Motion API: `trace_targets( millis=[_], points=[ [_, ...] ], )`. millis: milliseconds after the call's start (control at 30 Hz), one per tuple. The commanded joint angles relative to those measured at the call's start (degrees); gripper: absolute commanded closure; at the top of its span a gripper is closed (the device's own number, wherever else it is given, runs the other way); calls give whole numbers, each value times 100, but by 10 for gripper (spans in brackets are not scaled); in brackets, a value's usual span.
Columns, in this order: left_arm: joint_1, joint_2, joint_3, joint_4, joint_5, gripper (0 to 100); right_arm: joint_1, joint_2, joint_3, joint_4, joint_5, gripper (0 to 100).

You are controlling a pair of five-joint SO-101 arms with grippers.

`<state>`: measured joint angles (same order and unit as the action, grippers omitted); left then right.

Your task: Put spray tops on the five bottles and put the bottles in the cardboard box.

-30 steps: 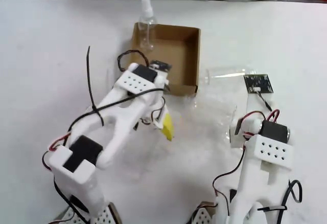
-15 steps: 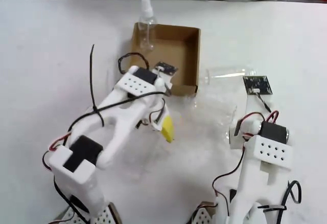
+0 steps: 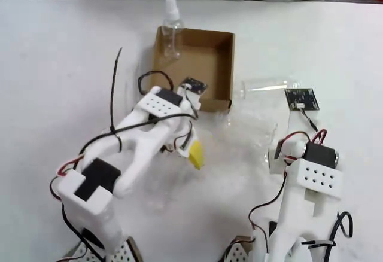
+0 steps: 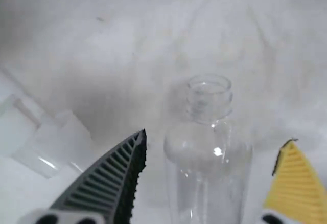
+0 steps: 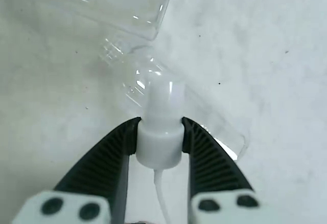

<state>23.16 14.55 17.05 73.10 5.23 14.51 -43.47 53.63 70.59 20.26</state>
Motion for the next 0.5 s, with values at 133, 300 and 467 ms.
trace_targets(
  millis=[133, 300, 467],
  points=[
    [57, -48, 290, -703, -580, 708, 22, -101, -44, -31, 9, 982],
    [48, -66, 404, -747, -659, 701, 22, -119, -44, -31, 9, 982],
    [57, -75, 404, -782, -668, 691, 31, -110, -44, -31, 9, 982]
  ],
)
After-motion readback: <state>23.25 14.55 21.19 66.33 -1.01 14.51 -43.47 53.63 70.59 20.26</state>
